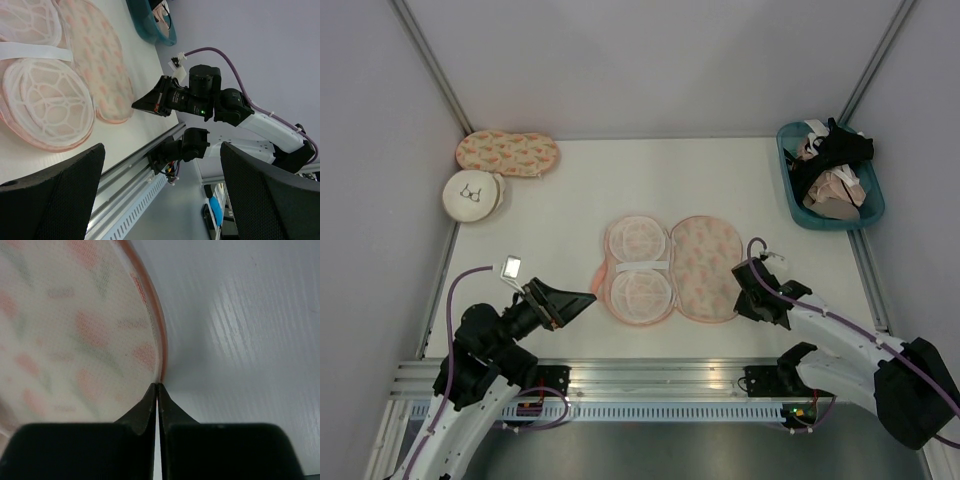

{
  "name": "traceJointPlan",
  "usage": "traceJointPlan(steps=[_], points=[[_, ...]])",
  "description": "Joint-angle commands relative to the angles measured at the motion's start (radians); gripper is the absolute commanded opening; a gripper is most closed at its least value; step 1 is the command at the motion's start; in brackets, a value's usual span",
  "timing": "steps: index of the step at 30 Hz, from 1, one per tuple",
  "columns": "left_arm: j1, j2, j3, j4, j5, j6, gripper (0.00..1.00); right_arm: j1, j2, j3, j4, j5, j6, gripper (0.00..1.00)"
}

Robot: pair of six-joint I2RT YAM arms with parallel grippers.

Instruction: Unzip the laundry bag and remove the bra

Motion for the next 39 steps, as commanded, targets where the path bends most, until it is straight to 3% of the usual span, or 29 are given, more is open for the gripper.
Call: traceJointPlan(steps=[1, 7, 9, 13, 17, 23, 27, 32, 36, 39], points=[[0.002, -0.060, 0.041, -0.015, -0.023, 0.024, 0.99, 0.033, 0.038, 0.011, 0.029, 0.091, 0.047, 0.02], [0.002, -0.062, 0.066, -0.049, -0.037, 0.039, 0.99, 0.073, 0.075, 0.038, 0.016, 0.151, 0.064, 0.05], [0.002, -0.063, 0.078, -0.055, -0.042, 0.041, 0.99, 0.086, 0.077, 0.046, 0.004, 0.172, 0.074, 0.00], [0.002, -0.063, 0.115, -0.090, -0.066, 0.061, 0.99, 0.118, 0.045, 0.084, -0.010, 0.223, 0.070, 0.00], [0.002, -0.065, 0.159, -0.135, -0.111, 0.082, 0.99, 0.229, 0.037, 0.250, -0.083, 0.382, 0.021, 0.01], [0.002, -0.067, 0.302, -0.254, -0.240, 0.138, 0.99, 0.364, 0.221, 0.567, -0.163, 0.574, -0.178, 0.00], [0.002, -0.071, 0.424, -0.381, -0.388, 0.153, 0.99, 0.515, 0.469, 0.773, -0.165, 0.663, -0.411, 0.00], [0.002, -0.079, 0.556, -0.549, -0.526, 0.129, 0.99, 0.742, 0.731, 0.942, -0.079, 0.593, -0.720, 0.00], [0.002, -0.080, 0.616, -0.624, -0.589, 0.125, 0.99, 0.804, 0.812, 0.988, -0.074, 0.554, -0.687, 0.00], [0.002, -0.080, 0.627, -0.644, -0.594, 0.127, 0.99, 0.787, 0.810, 0.979, -0.122, 0.606, -0.532, 0.02]])
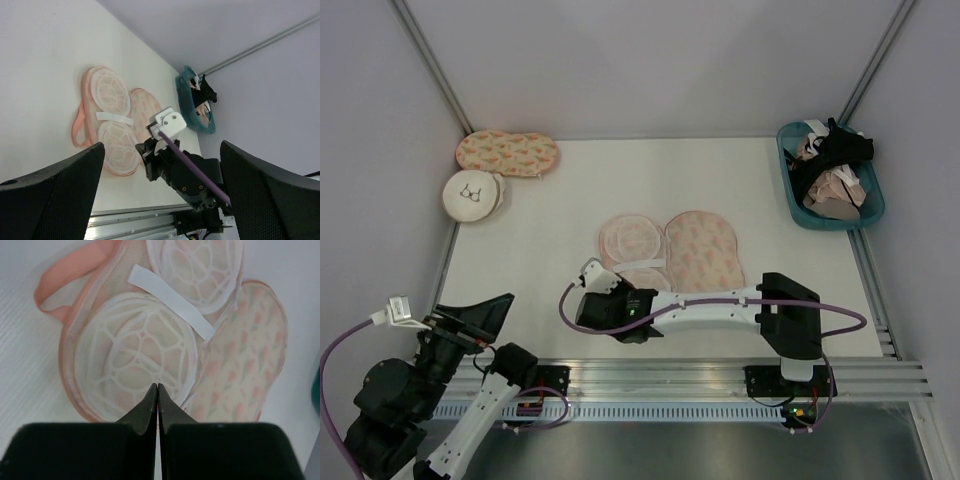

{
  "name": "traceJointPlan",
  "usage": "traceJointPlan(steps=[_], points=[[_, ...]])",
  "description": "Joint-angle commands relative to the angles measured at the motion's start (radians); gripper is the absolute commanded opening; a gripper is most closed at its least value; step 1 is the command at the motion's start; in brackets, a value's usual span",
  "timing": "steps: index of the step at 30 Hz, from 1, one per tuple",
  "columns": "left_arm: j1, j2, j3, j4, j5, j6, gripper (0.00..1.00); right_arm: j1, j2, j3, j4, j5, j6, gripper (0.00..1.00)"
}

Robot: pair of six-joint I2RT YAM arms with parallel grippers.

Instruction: Unzip the laundry bag and remove the bra

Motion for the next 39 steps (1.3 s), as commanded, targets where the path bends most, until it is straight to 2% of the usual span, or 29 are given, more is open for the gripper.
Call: traceJointPlan(steps=[1, 2, 4, 5, 6, 8, 9, 10, 13, 18, 19, 22, 28, 30, 33, 34, 36, 37, 39], points=[[0.002, -0.080, 0.024, -0.078, -0.062, 0.027, 0.99, -0.054, -0.037, 0.028, -0.067, 0.053, 0.115, 0.03], [0.002, -0.080, 0.023, -0.076, -0.060, 0.025, 0.99, -0.096, -0.061, 0.014, -0.079, 0.063, 0.157, 0.03], [0.002, -0.080, 0.017, -0.076, -0.052, 0.025, 0.99, -0.167, -0.131, -0.050, -0.083, 0.066, 0.275, 0.11], [0.002, -0.080, 0.018, -0.075, -0.048, 0.025, 0.99, -0.195, -0.164, -0.084, -0.061, 0.018, 0.300, 0.19], [0.000, -0.080, 0.015, -0.073, -0.045, 0.024, 0.99, -0.221, -0.198, -0.121, -0.037, -0.012, 0.339, 0.49], [0.002, -0.080, 0.012, -0.067, -0.037, 0.022, 0.99, -0.325, -0.315, -0.253, 0.046, -0.087, 0.387, 0.59], [0.000, -0.080, 0.009, -0.067, -0.028, 0.019, 0.99, -0.362, -0.354, -0.299, 0.069, -0.140, 0.412, 0.69], [0.002, -0.080, 0.006, -0.067, -0.023, 0.017, 0.99, -0.434, -0.392, -0.387, 0.094, -0.156, 0.488, 0.71], [0.002, -0.080, -0.009, -0.059, -0.005, 0.007, 0.99, -0.531, -0.527, -0.524, 0.101, -0.167, 0.602, 0.74], [0.002, -0.079, -0.043, -0.021, 0.033, -0.007, 0.99, -0.643, -0.564, -0.673, 0.152, -0.268, 0.619, 0.76], [0.002, -0.079, -0.046, -0.017, 0.037, -0.010, 0.99, -0.693, -0.575, -0.703, 0.217, -0.339, 0.610, 0.76], [0.002, -0.079, -0.045, -0.015, 0.040, -0.010, 0.99, -0.787, -0.595, -0.807, 0.314, -0.429, 0.593, 0.75], [0.002, -0.079, -0.054, -0.010, 0.049, -0.019, 0.99, -0.855, -0.635, -0.885, 0.345, -0.452, 0.584, 0.68], [0.002, -0.079, -0.063, -0.006, 0.053, -0.022, 0.99, -0.873, -0.643, -0.908, 0.367, -0.464, 0.581, 0.62], [0.002, -0.079, -0.074, -0.003, 0.057, -0.029, 0.99, -0.899, -0.621, -0.936, 0.402, -0.494, 0.576, 0.50], [0.002, -0.079, -0.074, 0.000, 0.057, -0.029, 0.99, -0.902, -0.614, -0.944, 0.410, -0.498, 0.576, 0.40], [0.002, -0.079, -0.074, 0.003, 0.057, -0.029, 0.99, -0.914, -0.588, -0.964, 0.443, -0.509, 0.576, 0.27], [0.002, -0.079, -0.075, 0.003, 0.057, -0.027, 0.99, -0.917, -0.580, -0.970, 0.454, -0.515, 0.577, 0.13], [0.002, -0.079, -0.077, 0.002, 0.057, -0.026, 0.99, -0.922, -0.578, -0.962, 0.453, -0.517, 0.573, 0.01]])
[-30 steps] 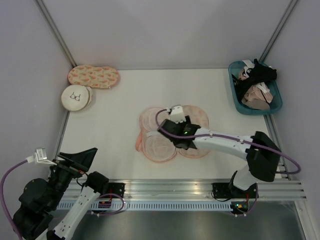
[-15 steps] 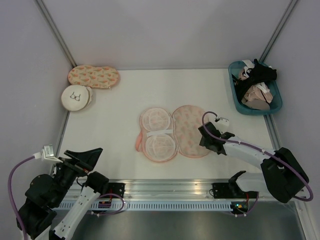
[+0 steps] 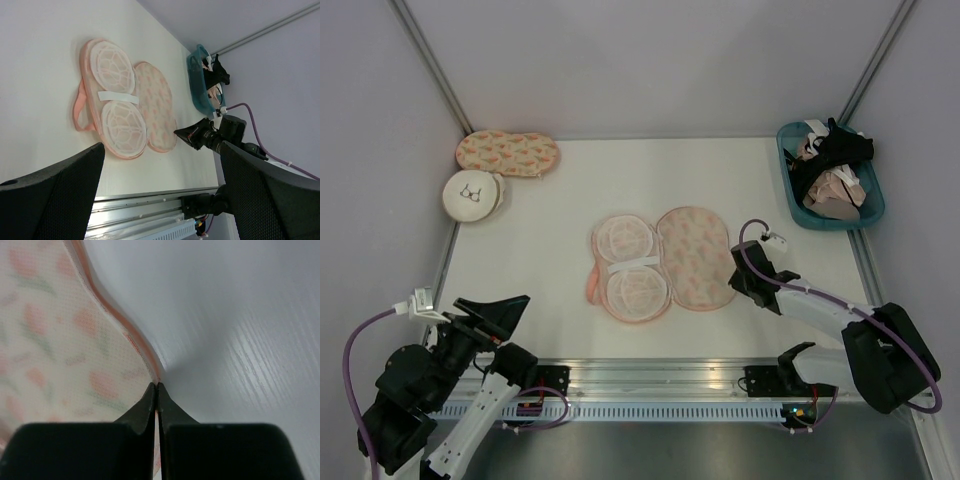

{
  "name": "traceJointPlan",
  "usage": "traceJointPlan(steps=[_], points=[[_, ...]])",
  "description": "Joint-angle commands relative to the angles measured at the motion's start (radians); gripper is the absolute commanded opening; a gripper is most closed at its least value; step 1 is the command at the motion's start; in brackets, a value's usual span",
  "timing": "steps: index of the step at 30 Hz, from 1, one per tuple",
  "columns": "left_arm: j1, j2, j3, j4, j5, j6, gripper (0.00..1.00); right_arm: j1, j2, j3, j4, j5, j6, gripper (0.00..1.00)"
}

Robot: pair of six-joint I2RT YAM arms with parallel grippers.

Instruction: Unzip the laundry bag and remove the bra

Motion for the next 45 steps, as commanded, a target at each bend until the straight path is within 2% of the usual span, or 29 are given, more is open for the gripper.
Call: traceJointPlan(steps=[1, 6, 10, 13, 16, 19, 27, 33, 34, 35, 36, 39, 41, 43, 44, 45], points=[[0.002, -0.079, -0.006, 0.042, 0.016, -0.018, 0.99, -0.005, 0.035, -0.040, -0.019, -0.060, -0.002, 0.00], [0.002, -0.079, -0.014, 0.043, 0.019, -0.021, 0.99, -0.007, -0.033, 0.018, -0.083, -0.031, -0.048, 0.01], [0.002, -0.079, -0.020, 0.048, 0.022, -0.021, 0.99, -0.002, -0.106, 0.099, -0.128, -0.012, -0.173, 0.00], [0.002, -0.079, -0.024, 0.055, 0.023, -0.023, 0.99, 0.042, -0.131, 0.228, -0.191, 0.067, -0.266, 0.00], [0.002, -0.079, -0.032, 0.062, 0.029, -0.029, 0.99, 0.149, -0.085, 0.375, -0.215, 0.121, -0.401, 0.00], [0.002, -0.079, -0.032, 0.071, 0.037, -0.032, 0.99, 0.277, 0.010, 0.527, -0.202, 0.128, -0.539, 0.00], [0.002, -0.079, 0.000, 0.059, 0.023, -0.019, 0.99, 0.639, 0.349, 0.734, -0.143, 0.011, -0.802, 0.00], [0.002, -0.080, 0.022, 0.023, -0.004, -0.009, 0.99, 0.786, 0.579, 0.837, -0.160, -0.215, -0.836, 0.00], [0.002, -0.080, 0.025, 0.022, -0.006, -0.006, 0.99, 0.797, 0.599, 0.856, -0.178, -0.216, -0.824, 0.01], [0.002, -0.080, 0.028, 0.016, -0.009, -0.004, 0.99, 0.814, 0.631, 0.860, -0.185, -0.210, -0.814, 0.12], [0.002, -0.080, 0.032, 0.014, -0.012, -0.003, 0.99, 0.815, 0.641, 0.863, -0.191, -0.216, -0.803, 0.35], [0.002, -0.080, 0.031, 0.012, -0.013, -0.003, 0.99, 0.817, 0.595, 0.827, -0.157, -0.196, -0.771, 0.62], [0.002, -0.080, 0.026, 0.012, -0.012, -0.006, 0.99, 0.815, 0.508, 0.782, -0.113, -0.146, -0.737, 0.72], [0.002, -0.080, 0.020, 0.019, -0.007, -0.006, 0.99, 0.803, 0.407, 0.749, -0.075, -0.115, -0.711, 0.86], [0.002, -0.080, 0.016, 0.020, -0.004, -0.007, 0.99, 0.798, 0.376, 0.739, -0.067, -0.086, -0.670, 0.98], [0.002, -0.080, 0.008, 0.031, 0.005, -0.007, 0.99, 0.795, 0.348, 0.735, -0.070, -0.064, -0.651, 0.98]])
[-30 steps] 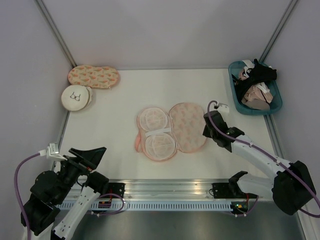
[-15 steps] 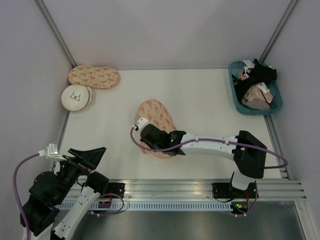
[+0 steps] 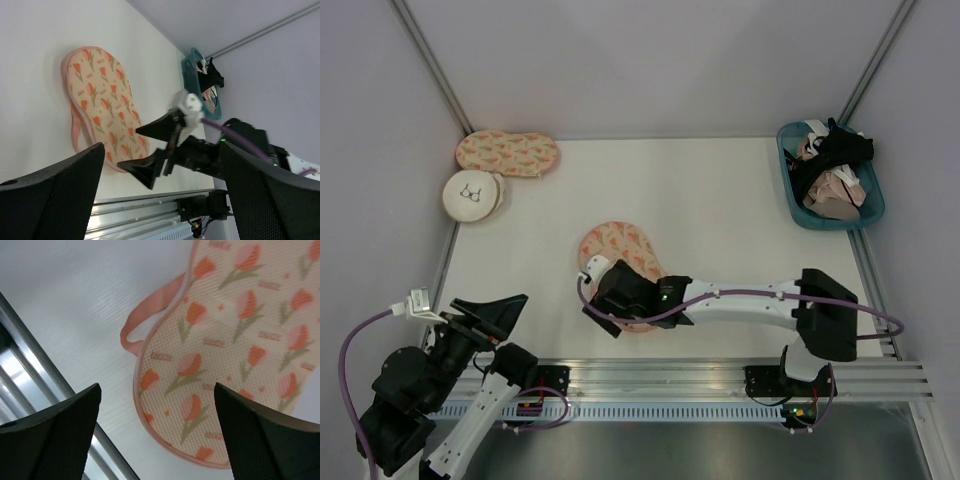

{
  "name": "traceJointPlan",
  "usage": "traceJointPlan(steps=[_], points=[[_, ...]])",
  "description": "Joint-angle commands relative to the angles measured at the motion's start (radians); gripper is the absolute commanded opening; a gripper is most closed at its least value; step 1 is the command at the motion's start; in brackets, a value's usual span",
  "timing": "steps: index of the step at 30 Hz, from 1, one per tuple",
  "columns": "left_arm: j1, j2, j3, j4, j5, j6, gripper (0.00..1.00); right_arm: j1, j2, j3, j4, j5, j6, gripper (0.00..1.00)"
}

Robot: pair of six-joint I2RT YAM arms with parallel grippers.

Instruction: Unzip the laundry bag and remove the bra

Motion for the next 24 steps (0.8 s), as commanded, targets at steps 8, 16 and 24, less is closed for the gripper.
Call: traceJointPlan(steps=[8, 16, 24], points=[[0.002, -0.079, -0.139, 0.145, 0.161, 0.066, 0.99, -0.099, -0.389, -0.089, -0.103, 0.350, 0.327, 0.98], [0.002, -0.053, -0.227, 0.254, 0.291, 0.145, 0.99, -0.107, -0.870, -0.301, -0.169, 0.309, 0.499, 0.98], [0.002, 0.059, -0.227, 0.356, 0.436, 0.211, 0.99, -0.107, -1.069, -0.310, -0.287, 0.249, 0.526, 0.98]])
